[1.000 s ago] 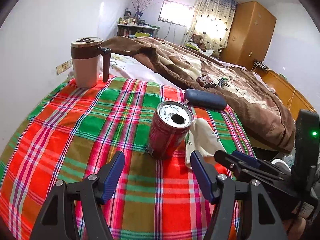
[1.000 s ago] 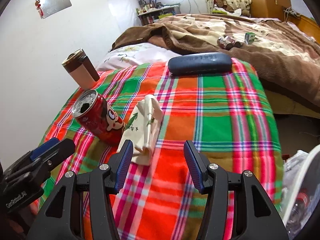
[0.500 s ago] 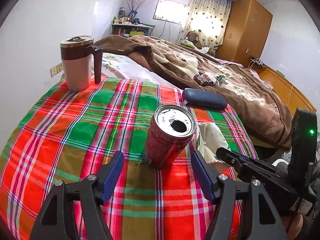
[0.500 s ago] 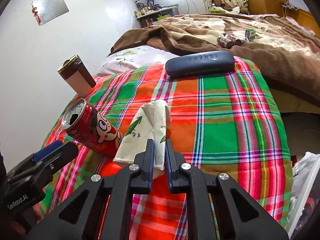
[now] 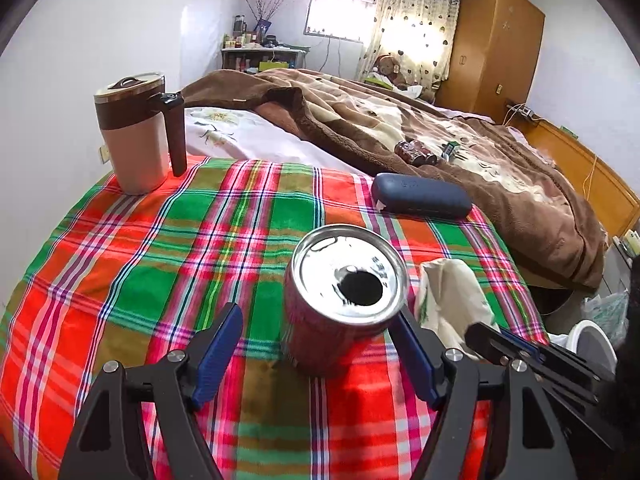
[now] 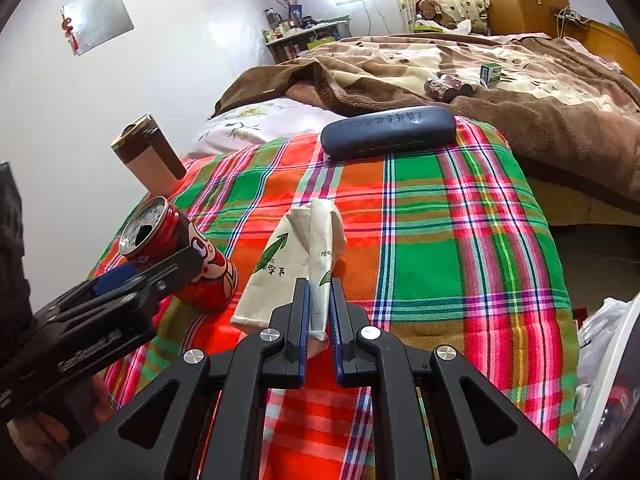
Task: Collect trash
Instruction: 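Grasp the crumpled beige paper with the right tool while the left tool grasps the red can, then carry the red can with the left tool while the right tool carries the paper over the bin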
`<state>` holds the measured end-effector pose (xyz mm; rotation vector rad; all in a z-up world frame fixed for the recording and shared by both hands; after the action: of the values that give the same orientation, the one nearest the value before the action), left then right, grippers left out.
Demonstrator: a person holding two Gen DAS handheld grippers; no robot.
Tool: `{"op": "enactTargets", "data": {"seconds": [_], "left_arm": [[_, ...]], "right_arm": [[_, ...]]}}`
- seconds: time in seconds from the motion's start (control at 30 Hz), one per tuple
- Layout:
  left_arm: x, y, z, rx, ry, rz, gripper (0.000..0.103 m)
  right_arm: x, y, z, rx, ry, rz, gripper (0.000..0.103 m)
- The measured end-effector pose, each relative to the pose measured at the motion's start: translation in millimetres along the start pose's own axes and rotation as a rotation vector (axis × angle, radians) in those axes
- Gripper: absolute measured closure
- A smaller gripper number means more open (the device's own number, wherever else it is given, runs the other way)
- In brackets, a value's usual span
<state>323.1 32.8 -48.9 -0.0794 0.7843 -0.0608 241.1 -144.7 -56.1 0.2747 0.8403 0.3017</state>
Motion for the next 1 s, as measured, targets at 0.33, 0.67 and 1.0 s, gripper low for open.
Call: {"op": "enactTargets", "data": {"seconds": [0.33, 0.67, 1.0], "left_arm": [[11.8, -4.4, 4.4, 0.020, -0.014, 0.029, 0.029], [11.8, -7.4, 1.9, 0.040, -0.011, 0.031, 0.049], [6.0, -6.9, -1.5, 0.051, -0.016, 0.040, 0.050]], "right_arm": [[-0.2, -2.1, -1.9, 0.006, -0.002, 0.001, 0.094], [-1.3, -3.4, -2.5, 0.011, -0.005, -0.003, 0.094], [-3.6, -3.8, -2.3, 0.013, -0.010, -0.006, 0.094]]}}
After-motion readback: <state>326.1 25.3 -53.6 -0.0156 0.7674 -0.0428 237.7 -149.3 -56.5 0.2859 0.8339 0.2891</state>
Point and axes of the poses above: each gripper's, at about its wrist camera, not at the fingertips, and x roughly the way its jaws point, y to its left, z to its top, the point moved 2 cm from there along x, roughly the way its jaws point, and after that the axes turned 4 degrees about z, right-handed, at the moved point
